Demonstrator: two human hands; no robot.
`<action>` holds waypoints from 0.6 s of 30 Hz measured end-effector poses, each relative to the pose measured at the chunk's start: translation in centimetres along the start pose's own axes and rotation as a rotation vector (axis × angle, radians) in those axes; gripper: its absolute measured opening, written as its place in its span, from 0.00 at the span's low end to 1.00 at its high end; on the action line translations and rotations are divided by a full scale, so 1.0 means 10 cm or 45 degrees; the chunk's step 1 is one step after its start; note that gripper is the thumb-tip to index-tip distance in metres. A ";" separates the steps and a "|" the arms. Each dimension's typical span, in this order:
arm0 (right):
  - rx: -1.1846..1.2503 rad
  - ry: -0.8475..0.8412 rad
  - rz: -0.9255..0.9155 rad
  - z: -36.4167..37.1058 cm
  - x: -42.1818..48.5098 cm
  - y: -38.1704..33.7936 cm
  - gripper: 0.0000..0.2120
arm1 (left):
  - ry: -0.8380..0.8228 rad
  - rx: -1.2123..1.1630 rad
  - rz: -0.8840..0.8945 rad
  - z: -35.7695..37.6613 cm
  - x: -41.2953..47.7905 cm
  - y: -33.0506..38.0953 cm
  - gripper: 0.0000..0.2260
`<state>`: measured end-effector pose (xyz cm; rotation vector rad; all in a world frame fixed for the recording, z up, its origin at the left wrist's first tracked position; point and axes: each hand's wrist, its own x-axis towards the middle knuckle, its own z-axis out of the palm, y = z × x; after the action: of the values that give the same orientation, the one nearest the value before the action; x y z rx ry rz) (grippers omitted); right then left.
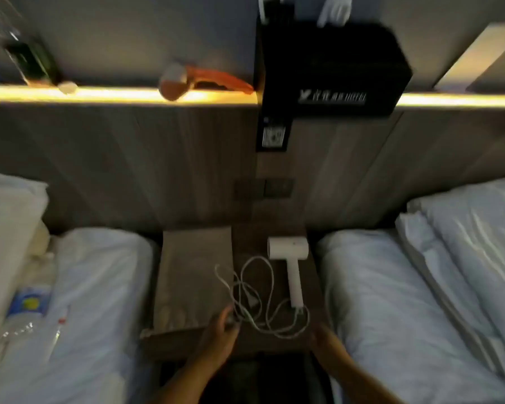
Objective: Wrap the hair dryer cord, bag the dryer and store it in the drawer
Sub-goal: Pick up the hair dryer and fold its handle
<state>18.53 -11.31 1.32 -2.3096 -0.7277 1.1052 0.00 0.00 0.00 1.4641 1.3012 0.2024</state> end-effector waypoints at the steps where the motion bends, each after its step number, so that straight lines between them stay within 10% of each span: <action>1: -0.021 0.045 -0.031 0.06 0.28 -0.10 0.09 | 0.049 0.009 0.071 0.04 0.30 0.08 0.23; 11: -0.058 0.193 0.125 0.57 1.71 0.01 0.38 | 0.307 0.820 0.305 0.81 1.88 -0.27 0.28; 18: -0.137 0.311 0.185 0.77 1.93 0.15 0.24 | 0.401 0.851 0.494 1.07 1.91 -0.62 0.30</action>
<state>22.97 1.31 -14.65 -2.5651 -0.5451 0.8396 11.24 7.14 -18.38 2.3325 1.3910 0.2754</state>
